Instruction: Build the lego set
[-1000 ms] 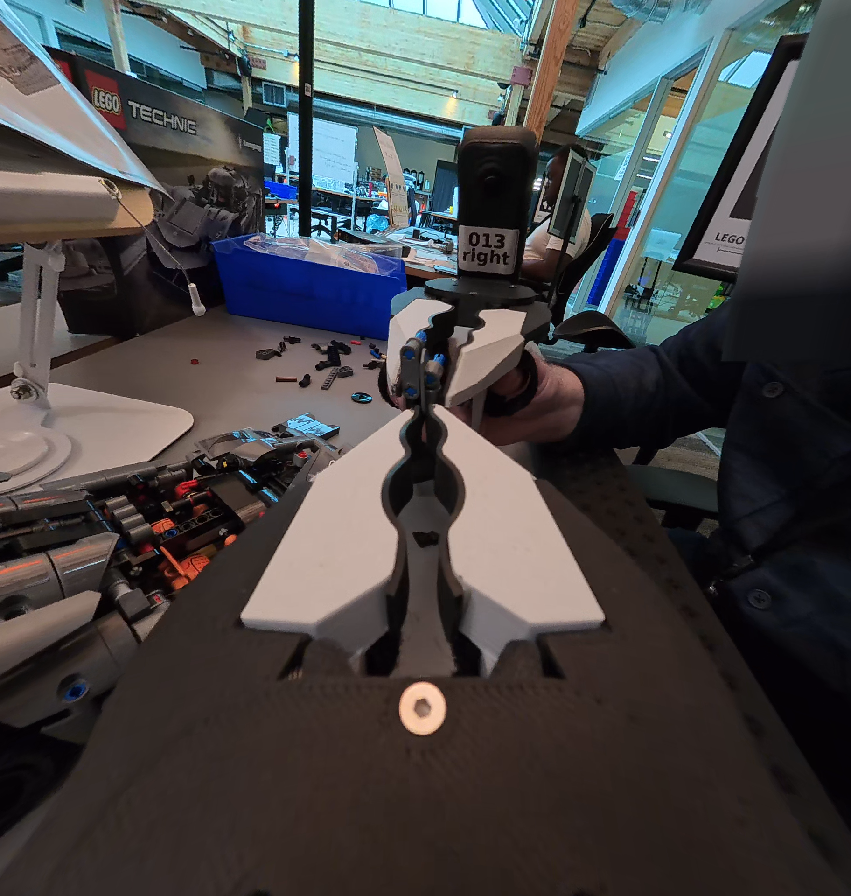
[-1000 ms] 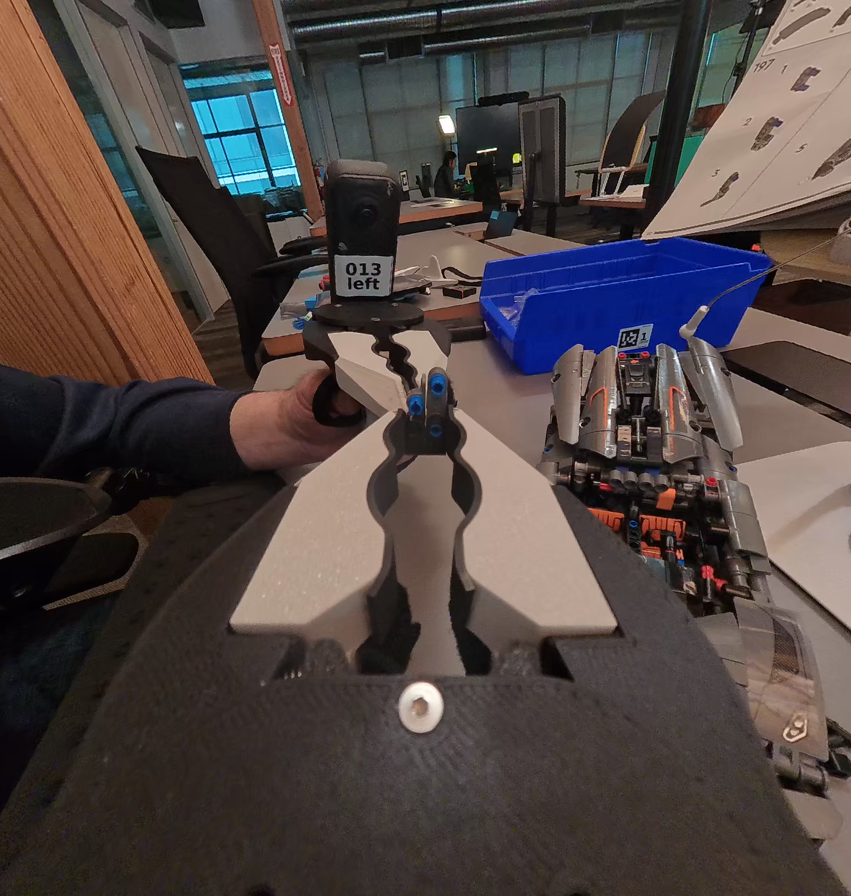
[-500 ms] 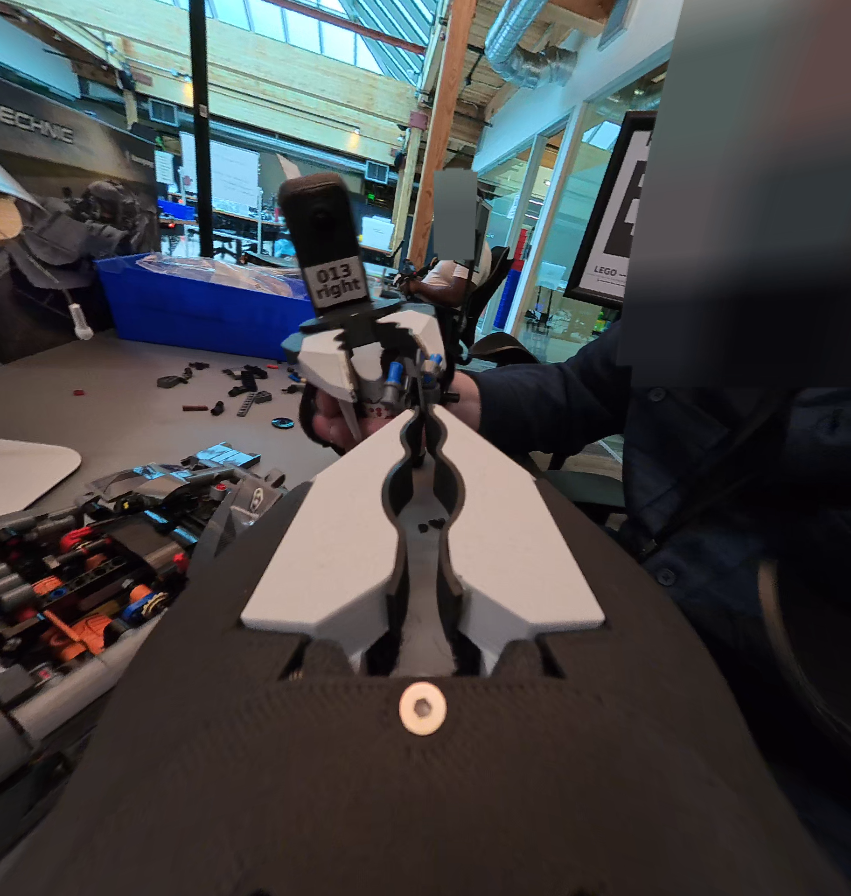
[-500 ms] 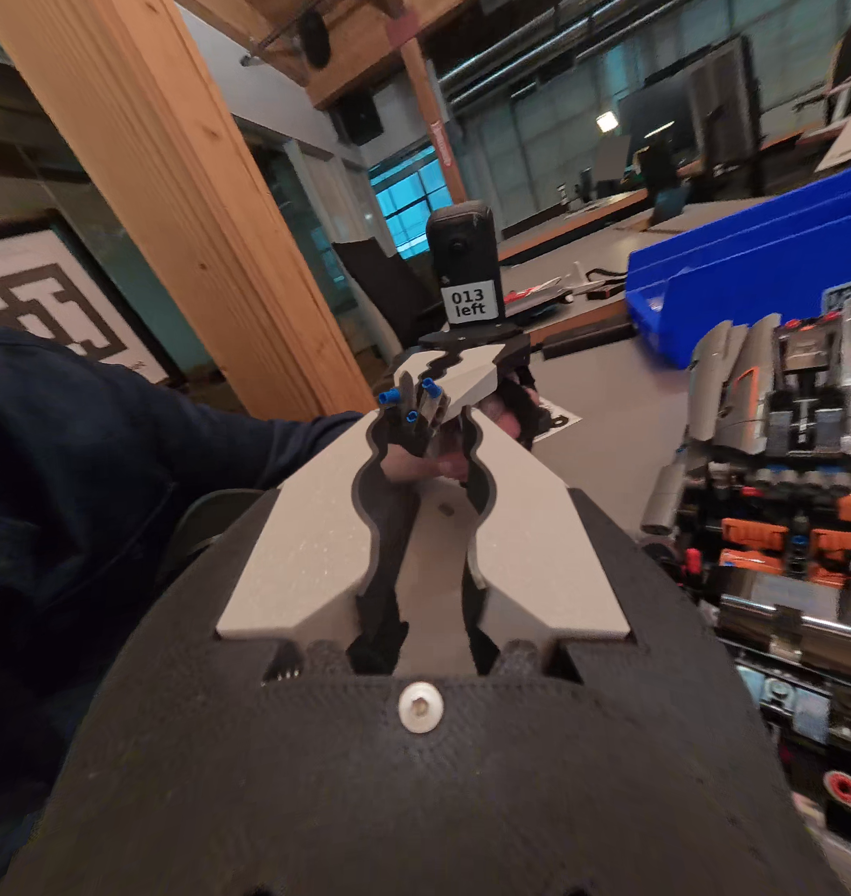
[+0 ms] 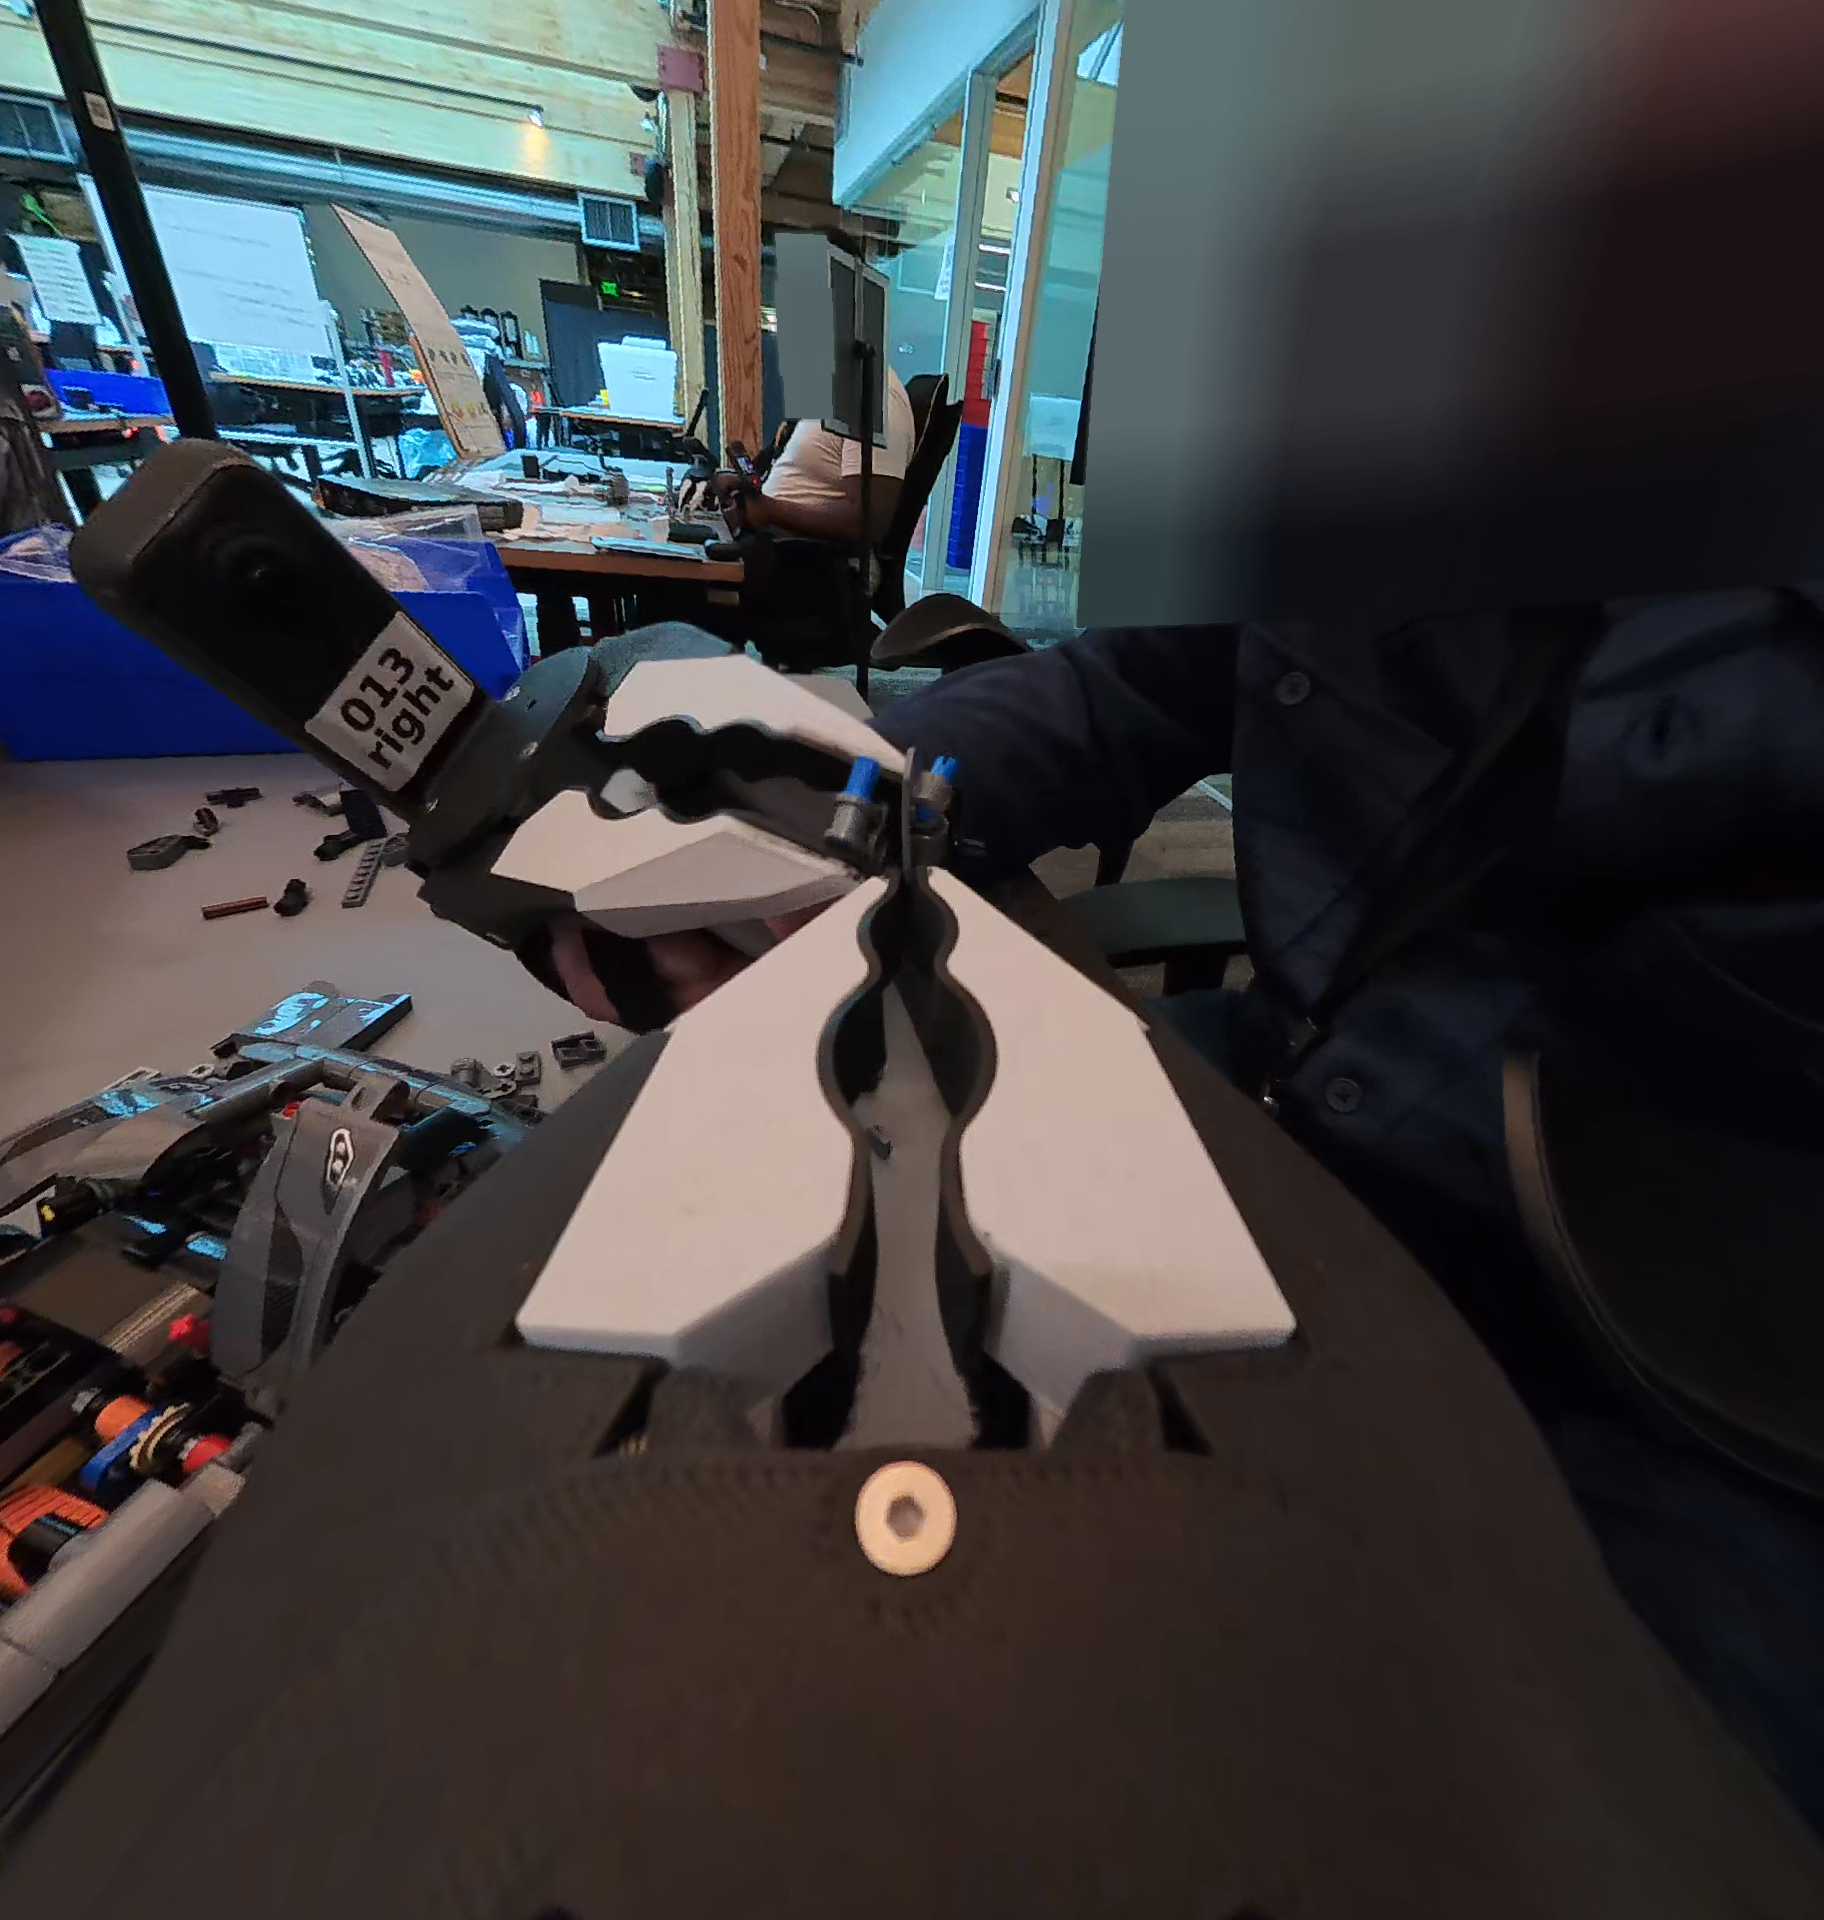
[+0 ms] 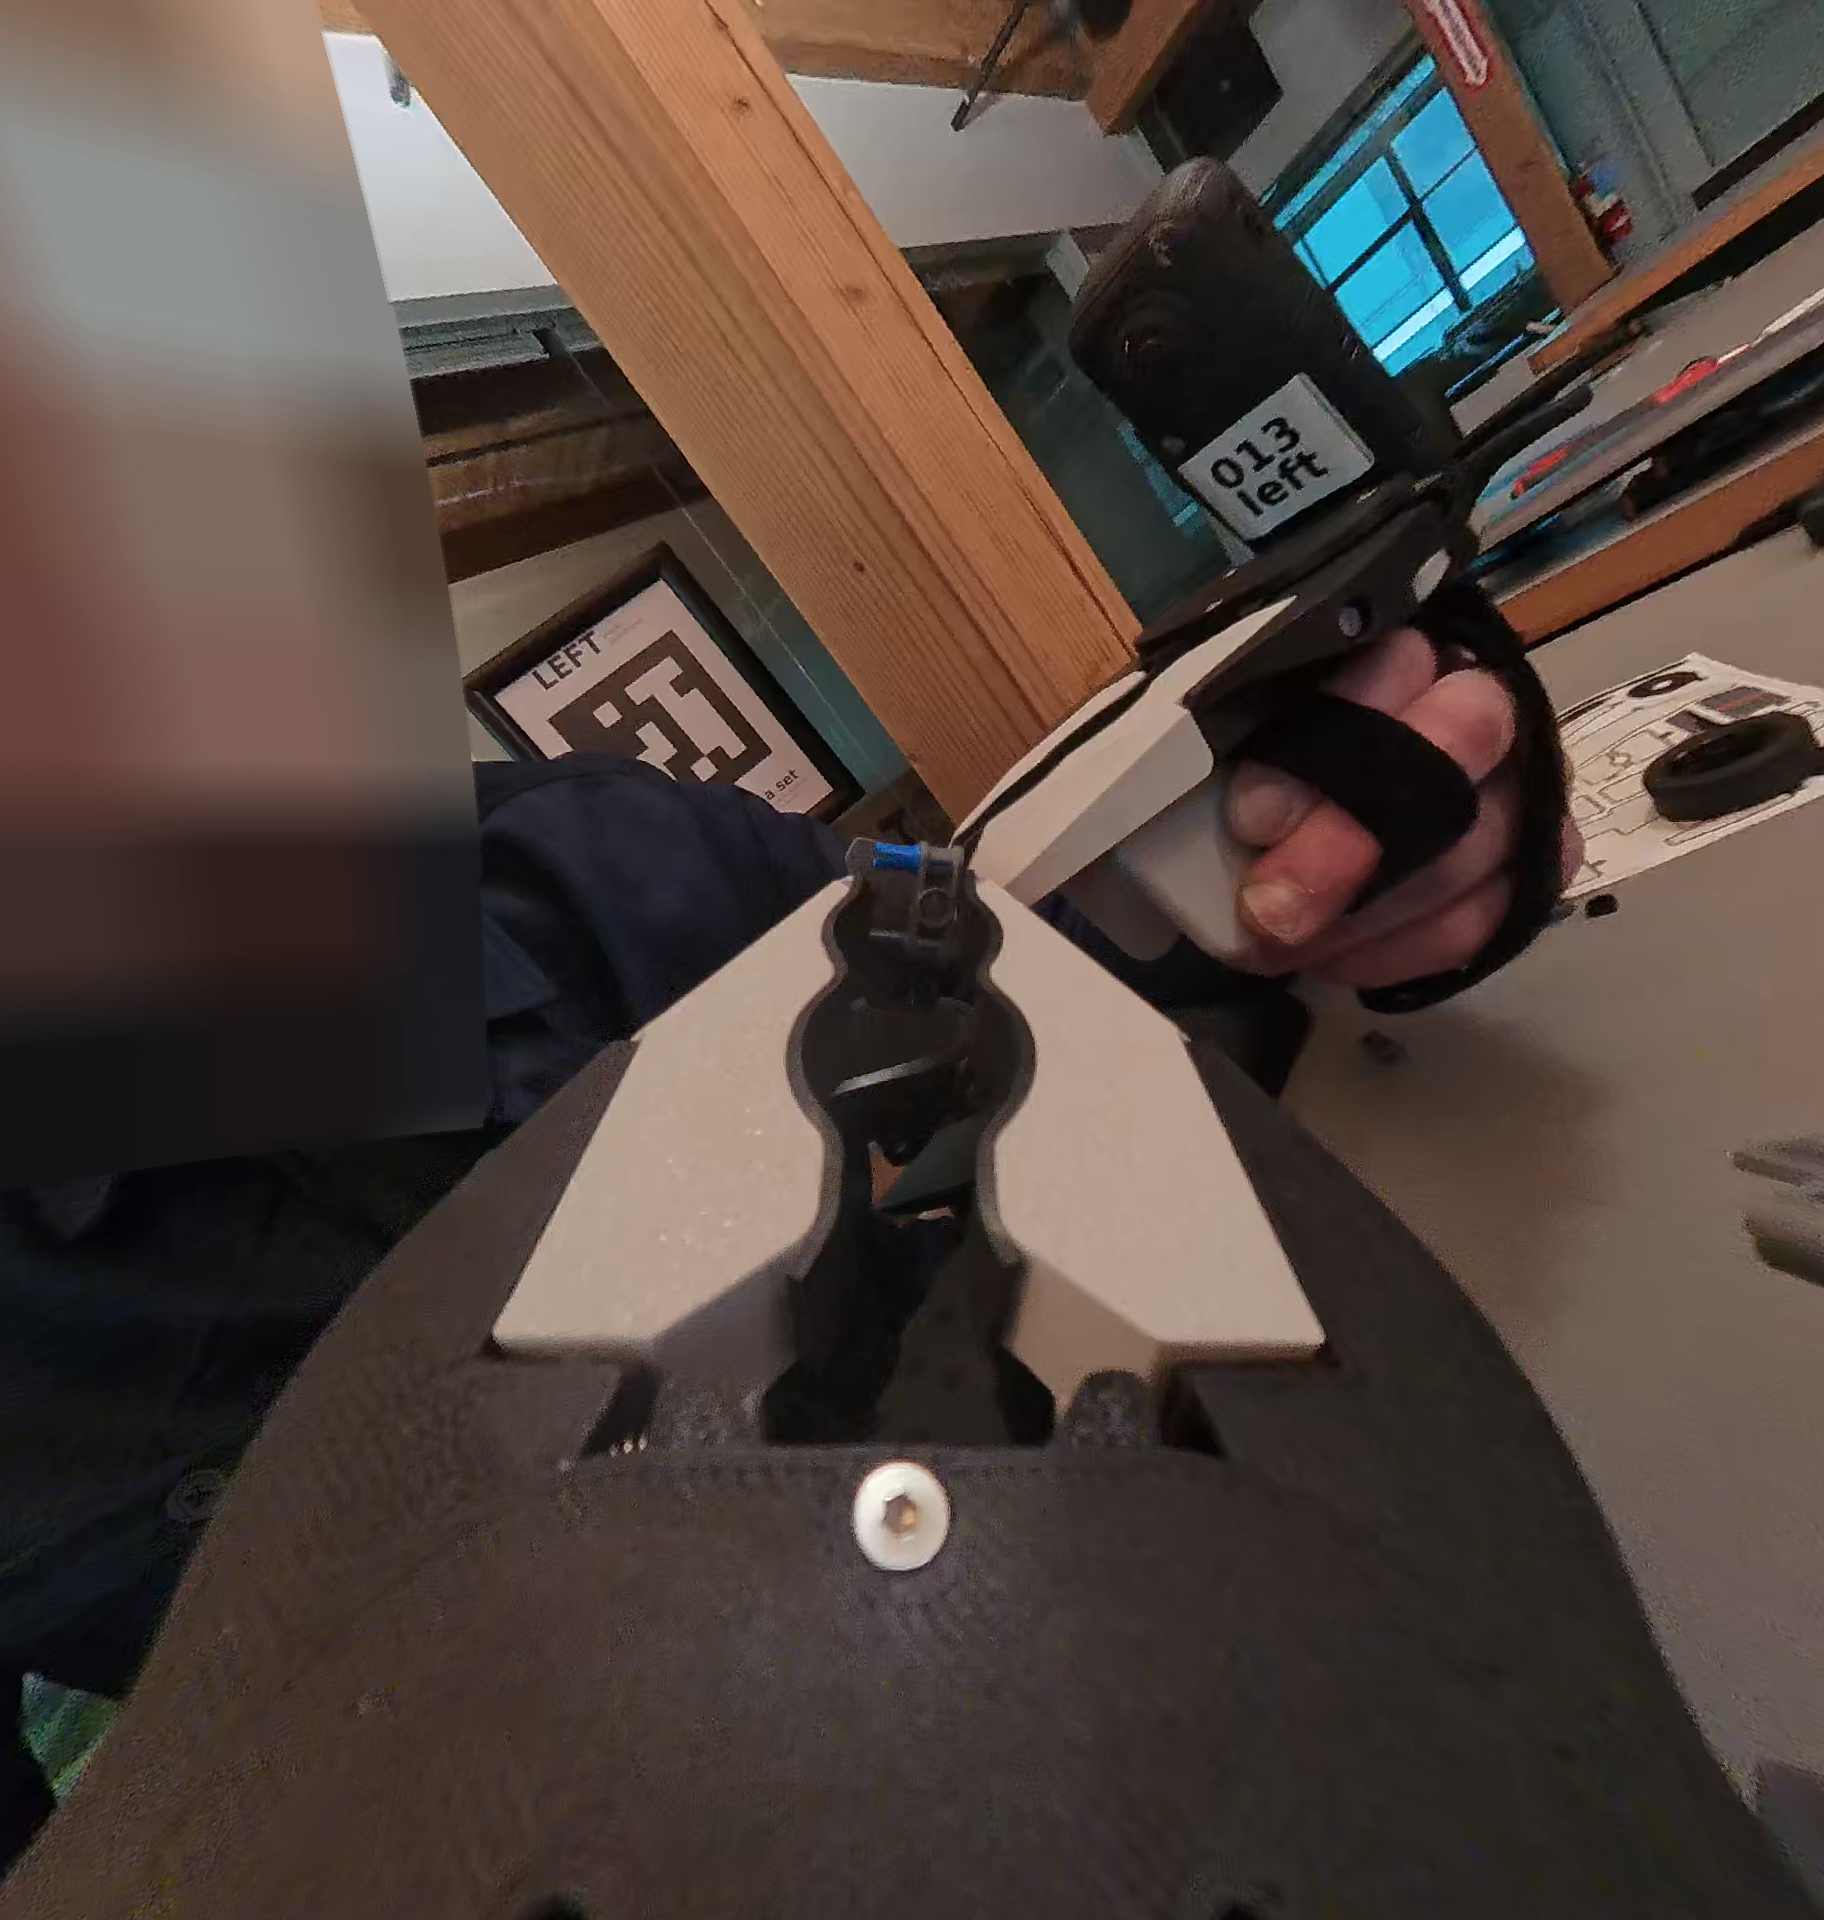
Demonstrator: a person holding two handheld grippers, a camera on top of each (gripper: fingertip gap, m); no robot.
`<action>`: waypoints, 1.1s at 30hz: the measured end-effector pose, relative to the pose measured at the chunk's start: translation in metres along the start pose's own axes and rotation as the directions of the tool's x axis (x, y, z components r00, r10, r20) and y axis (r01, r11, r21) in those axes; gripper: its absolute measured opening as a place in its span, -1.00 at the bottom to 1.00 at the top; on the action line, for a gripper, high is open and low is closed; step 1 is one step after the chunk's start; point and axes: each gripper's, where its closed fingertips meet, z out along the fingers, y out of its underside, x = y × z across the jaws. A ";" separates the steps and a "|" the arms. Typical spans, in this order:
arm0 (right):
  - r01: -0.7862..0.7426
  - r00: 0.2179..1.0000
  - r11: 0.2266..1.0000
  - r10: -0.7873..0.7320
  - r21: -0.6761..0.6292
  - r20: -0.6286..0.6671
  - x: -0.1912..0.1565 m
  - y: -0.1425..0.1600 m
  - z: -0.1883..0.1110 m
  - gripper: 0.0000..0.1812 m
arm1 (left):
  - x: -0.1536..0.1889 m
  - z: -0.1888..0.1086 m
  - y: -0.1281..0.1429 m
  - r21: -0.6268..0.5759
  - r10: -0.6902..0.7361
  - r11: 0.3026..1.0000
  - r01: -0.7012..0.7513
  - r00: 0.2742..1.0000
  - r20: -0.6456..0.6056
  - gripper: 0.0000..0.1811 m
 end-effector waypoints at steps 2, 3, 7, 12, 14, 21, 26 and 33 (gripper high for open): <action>0.013 1.000 1.000 -0.013 -0.001 -0.009 0.000 0.000 -0.001 -0.85 | -0.001 0.001 0.000 0.000 0.001 1.000 -0.001 1.000 0.007 -1.00; 0.036 0.999 0.999 -0.036 -0.002 -0.023 0.000 -0.001 -0.001 -0.94 | -0.001 0.001 0.000 0.003 -0.002 1.000 0.002 1.000 0.008 -1.00; 0.095 0.994 0.995 -0.096 -0.004 -0.061 0.000 -0.003 -0.002 -0.94 | -0.005 0.000 0.000 0.007 -0.005 1.000 0.004 1.000 0.027 -1.00; 0.147 0.984 0.989 -0.146 0.003 -0.105 0.000 -0.008 -0.005 -0.95 | -0.011 -0.004 -0.005 0.039 -0.027 0.999 0.025 0.998 0.053 -1.00; 0.159 0.980 0.987 -0.157 0.011 -0.122 0.001 -0.010 -0.007 -0.95 | -0.014 -0.005 -0.006 0.049 -0.032 0.998 0.028 0.997 0.075 -0.86; 0.144 0.979 0.990 -0.140 0.014 -0.149 0.008 -0.011 -0.009 -0.95 | -0.015 -0.001 -0.004 0.036 -0.042 0.999 0.039 0.996 0.080 -0.85; 0.152 0.975 0.988 -0.149 0.008 -0.163 0.009 -0.010 -0.010 -0.95 | -0.017 -0.002 -0.003 0.033 -0.061 0.998 0.058 0.995 0.082 -0.87; 0.150 0.984 0.989 -0.149 0.004 -0.099 -0.001 -0.008 -0.005 -0.95 | -0.008 -0.001 -0.008 0.071 -0.077 0.995 0.076 0.997 0.011 -0.91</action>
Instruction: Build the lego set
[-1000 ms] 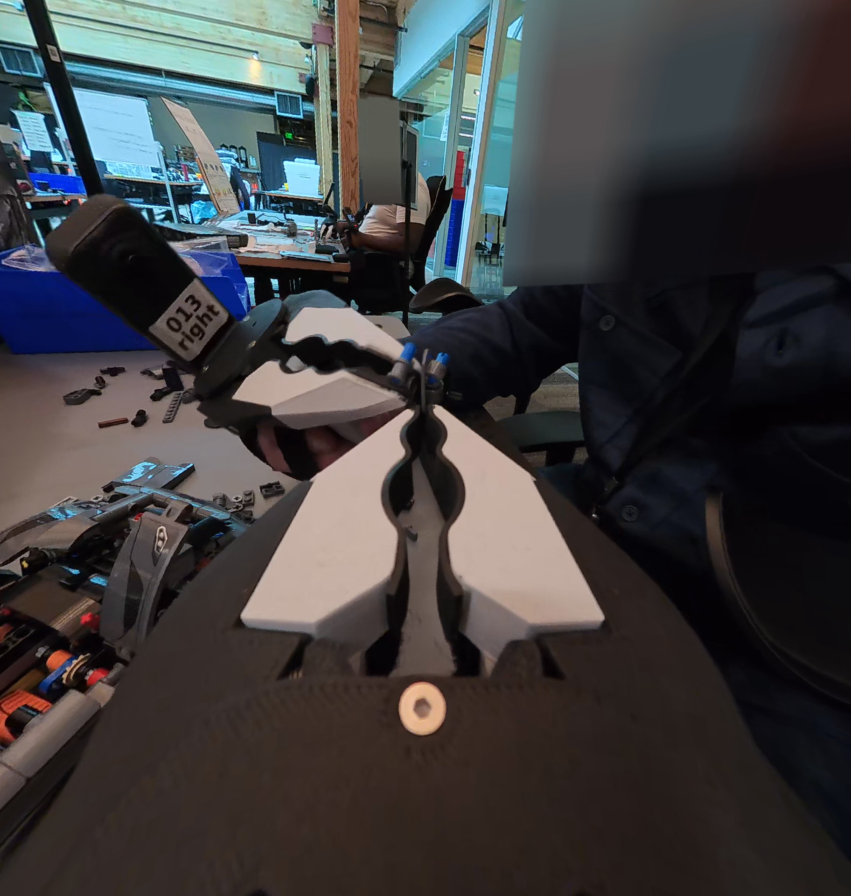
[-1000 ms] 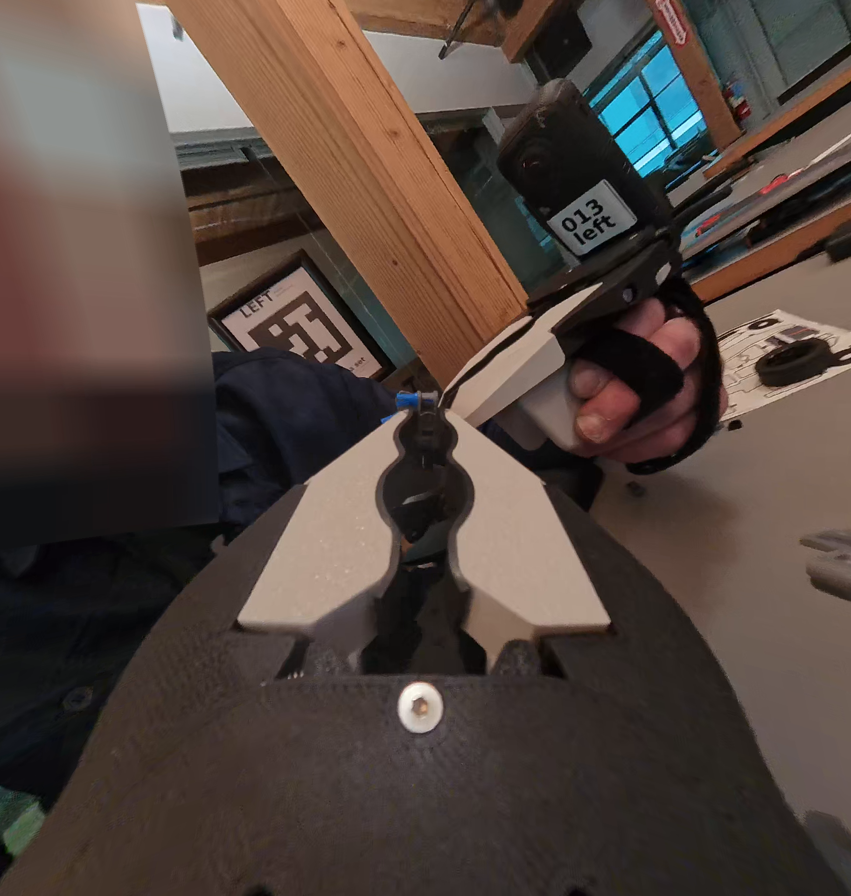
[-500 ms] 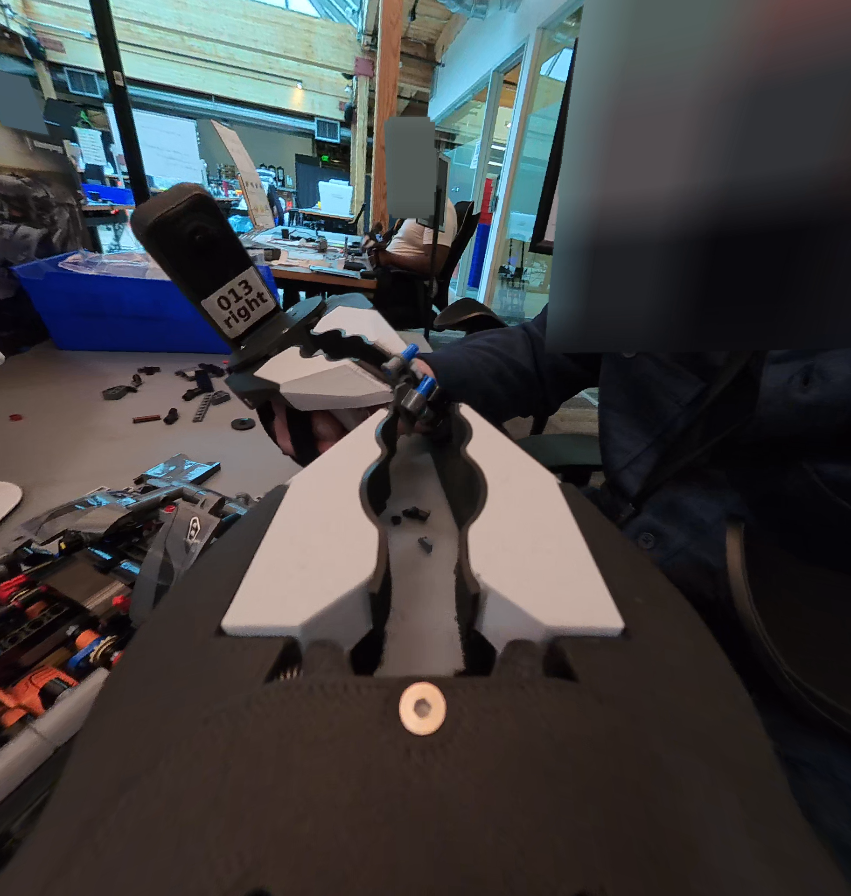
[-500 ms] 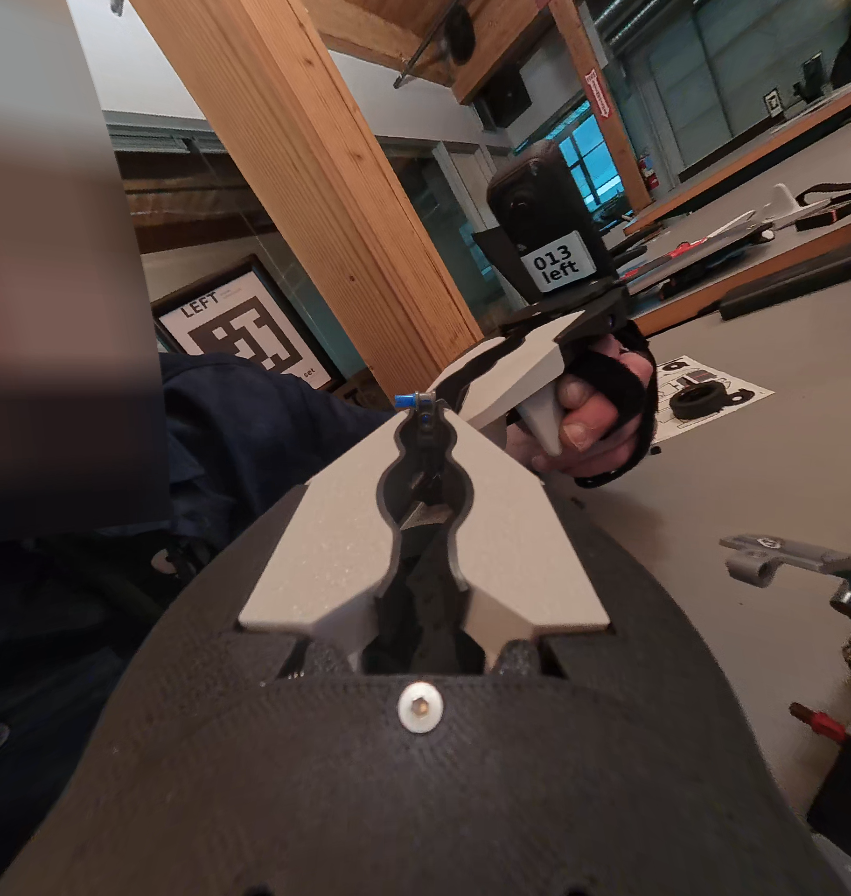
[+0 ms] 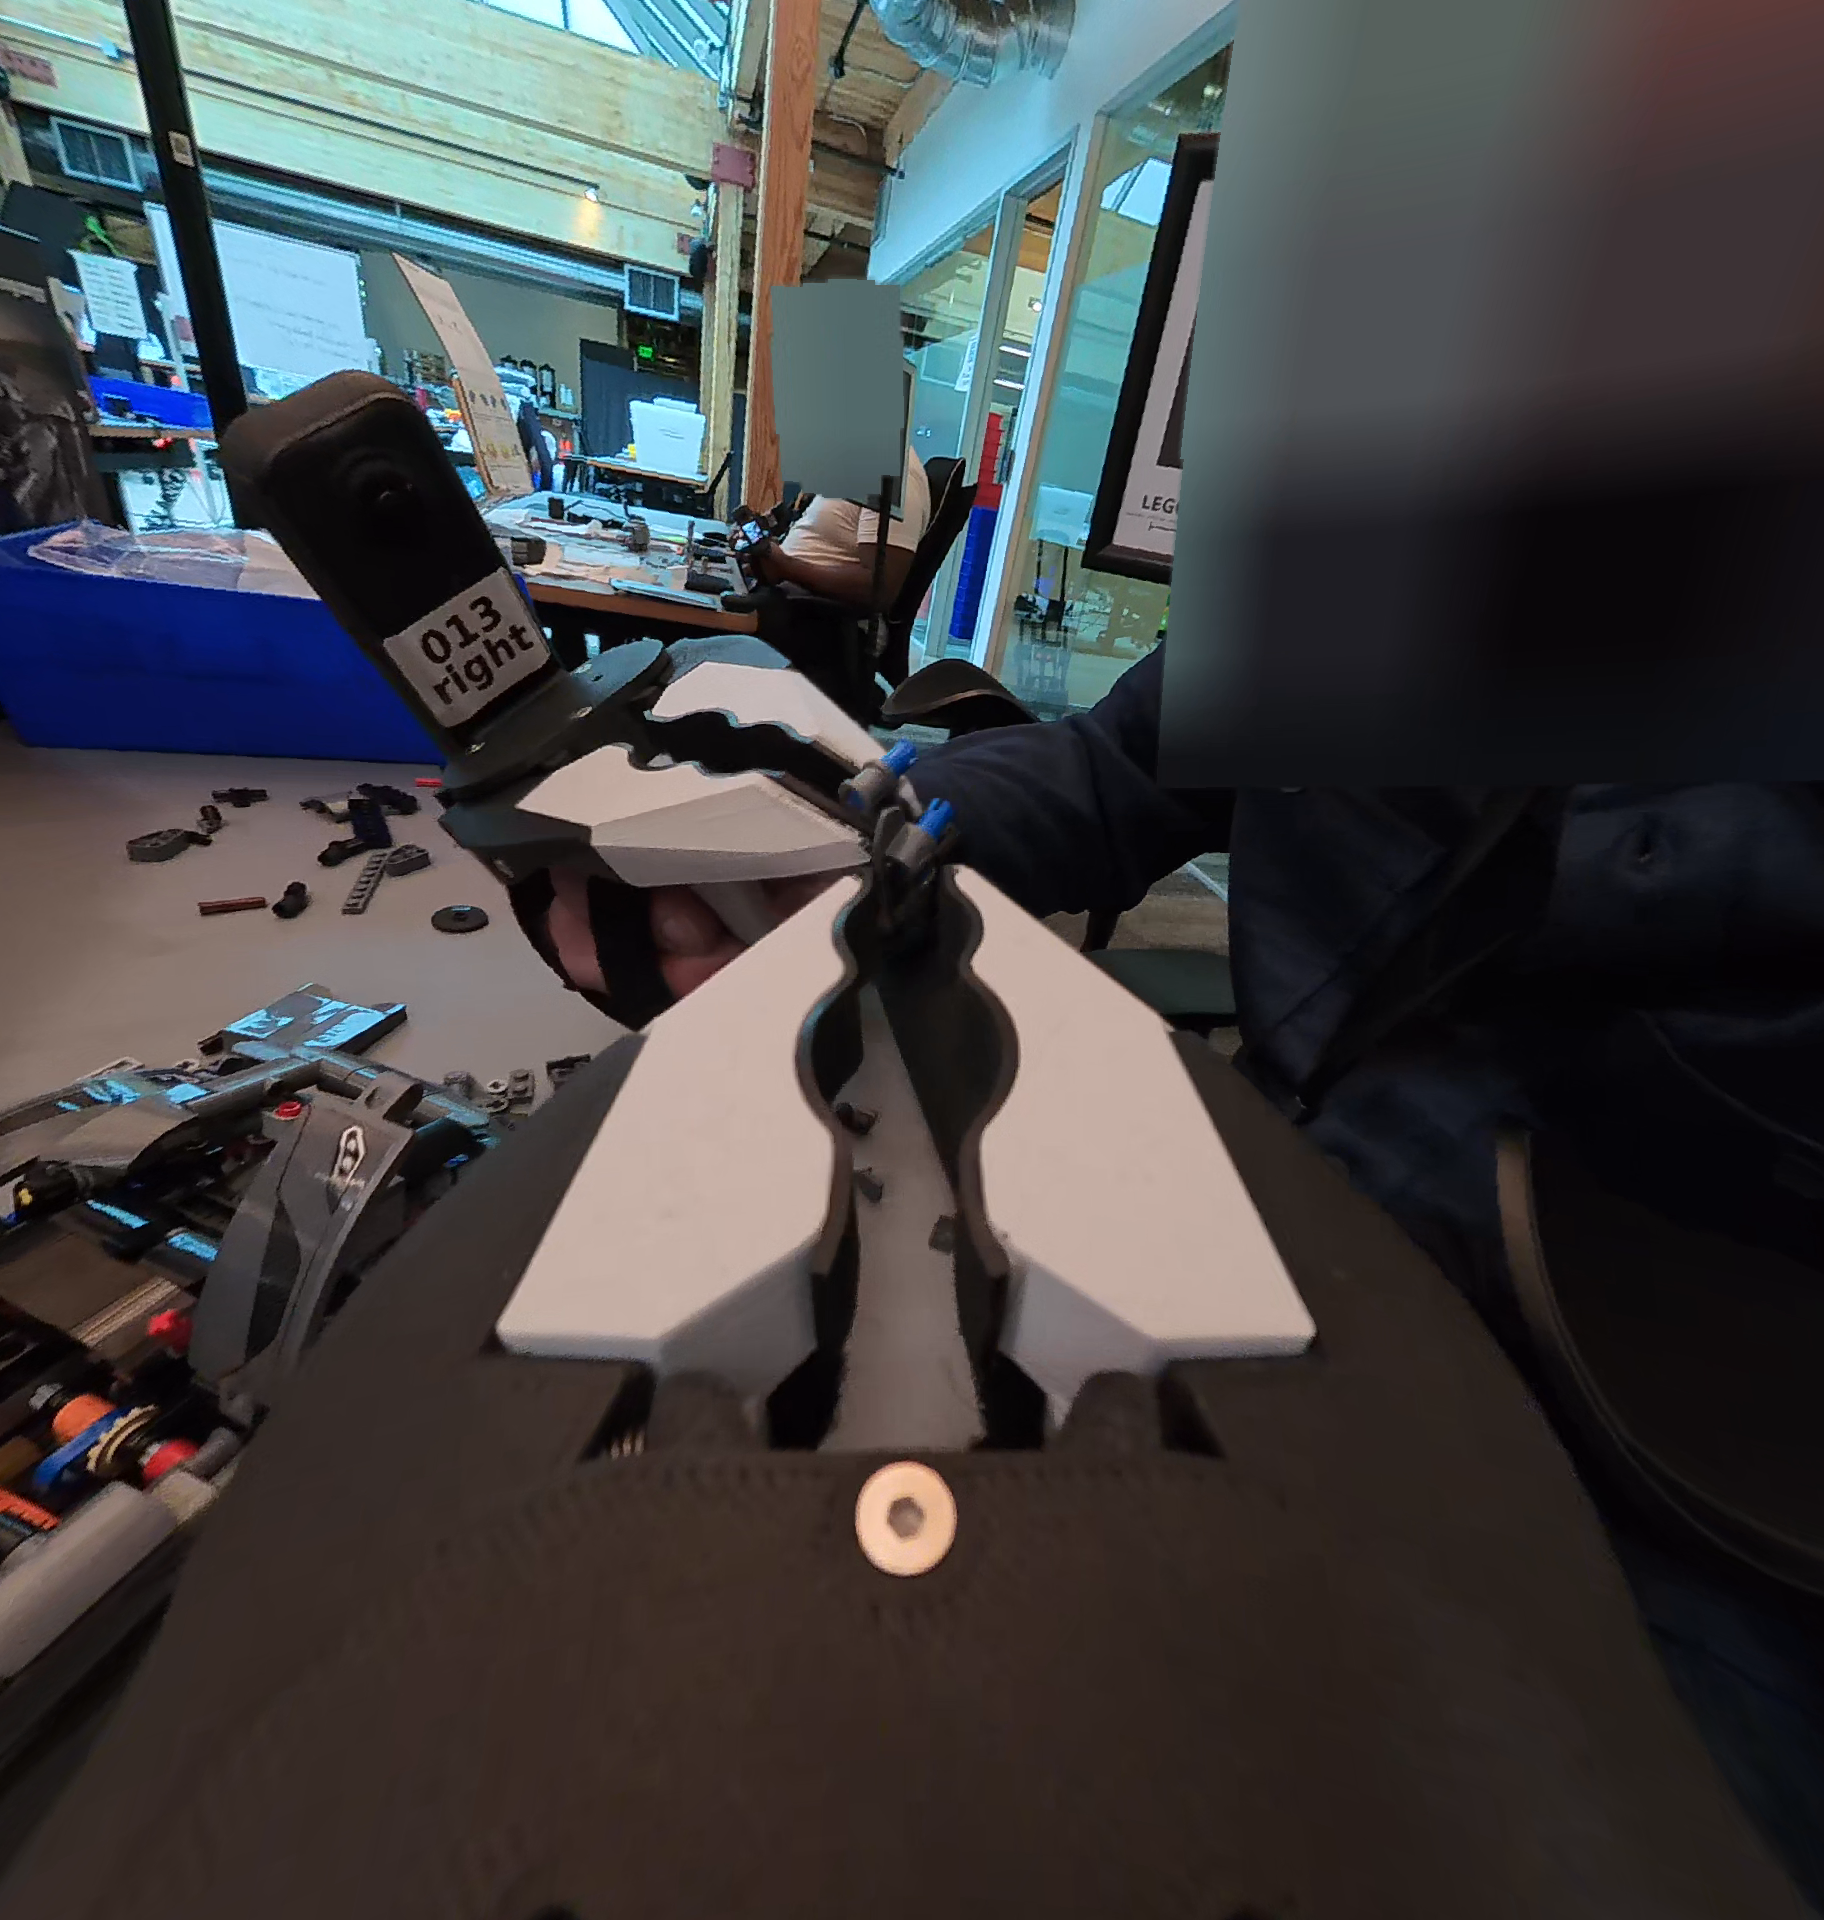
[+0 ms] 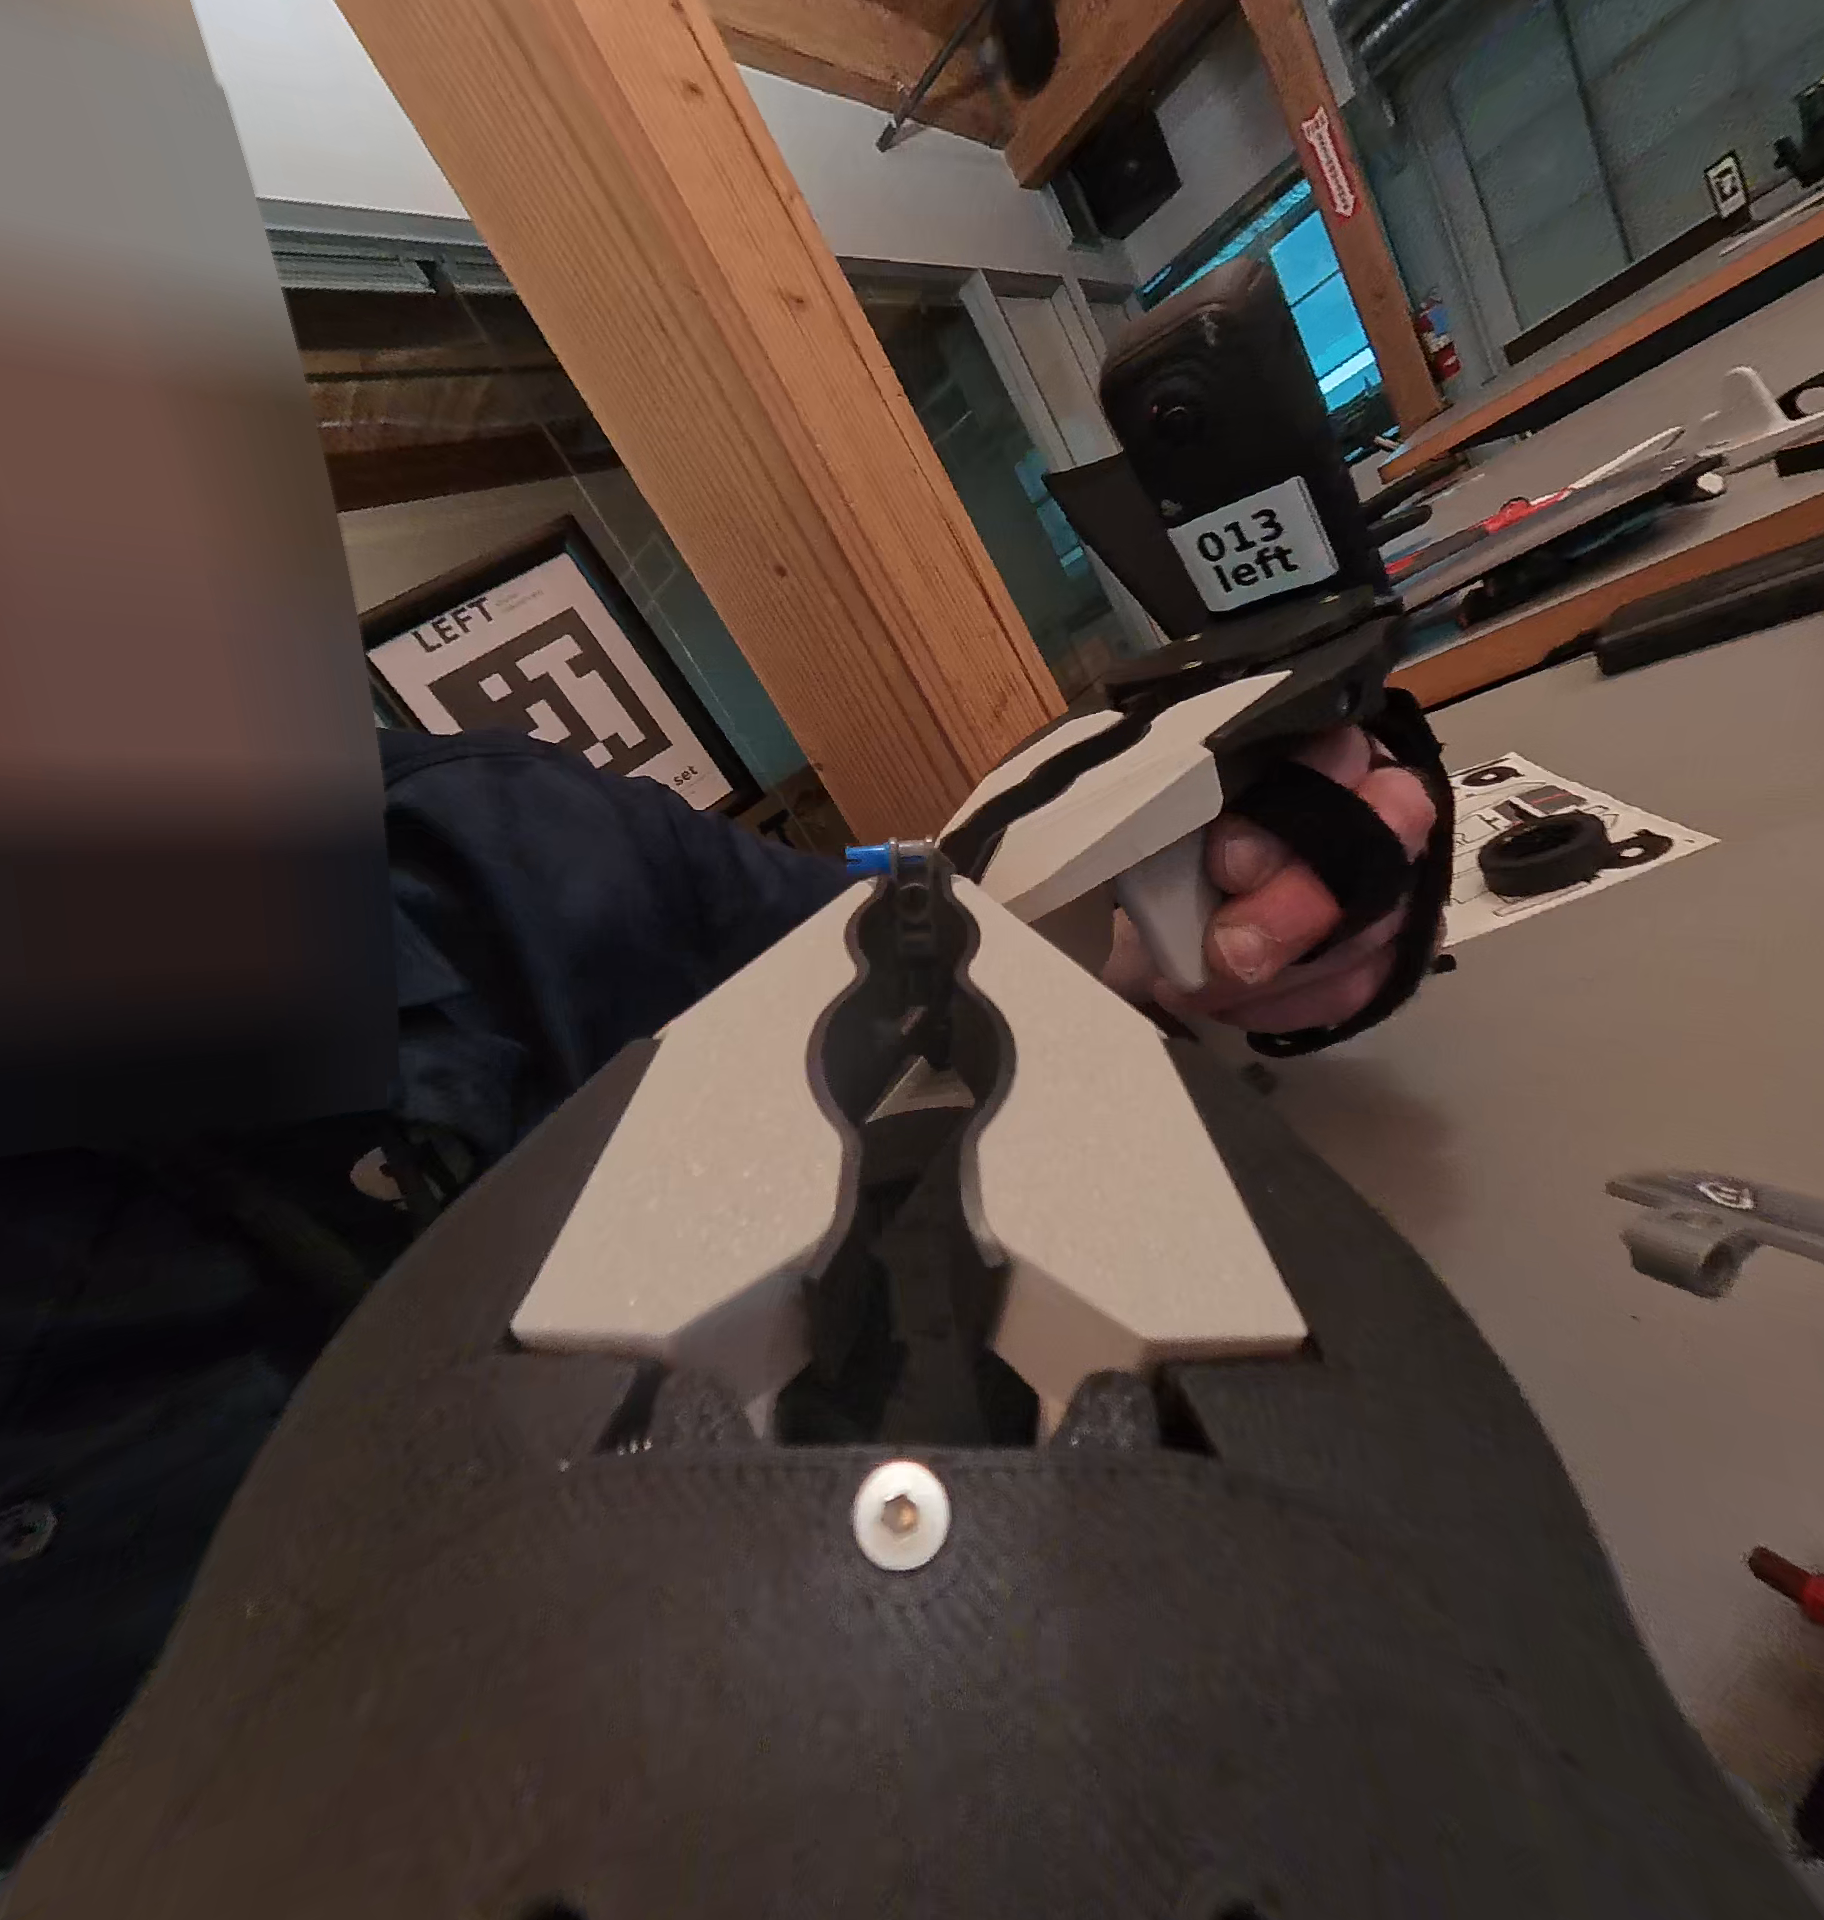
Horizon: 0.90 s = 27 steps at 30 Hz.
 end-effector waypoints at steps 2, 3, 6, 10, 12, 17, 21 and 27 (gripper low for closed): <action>-0.006 1.000 1.000 0.006 -0.008 0.025 -0.004 0.002 0.002 -0.95 | 0.004 0.001 0.000 0.000 -0.009 1.000 0.009 0.999 -0.031 -0.92; -0.005 0.999 1.000 0.006 -0.013 0.033 -0.005 0.003 0.003 -0.95 | 0.007 0.001 0.000 -0.001 -0.005 1.000 0.005 0.999 -0.039 -0.92; -0.021 0.998 1.000 0.022 -0.015 0.058 -0.009 0.003 0.004 -0.95 | 0.010 0.002 -0.001 0.013 -0.011 1.000 0.012 0.998 -0.066 -0.93; -0.059 0.994 0.998 0.058 0.002 0.090 -0.010 0.002 0.004 -0.95 | 0.011 0.003 -0.004 0.033 -0.036 0.999 0.039 0.996 -0.084 -0.94; -0.070 0.991 0.998 0.070 -0.004 0.118 -0.014 0.003 0.007 -0.95 | 0.017 0.004 -0.004 0.036 -0.042 0.998 0.047 0.992 -0.117 -0.94; -0.068 0.984 0.998 0.070 -0.016 0.163 -0.022 0.006 0.012 -0.95 | 0.027 0.005 -0.005 0.035 -0.033 0.999 0.040 0.986 -0.165 -0.96; -0.107 0.975 0.994 0.107 -0.013 0.193 -0.022 0.006 0.013 -0.95 | 0.028 0.006 -0.006 0.047 -0.050 0.997 0.060 0.980 -0.191 -0.97; -0.120 0.968 0.993 0.114 0.013 0.223 -0.025 0.003 0.012 -0.95 | 0.031 0.008 -0.013 0.102 -0.069 0.990 0.093 0.974 -0.217 -0.95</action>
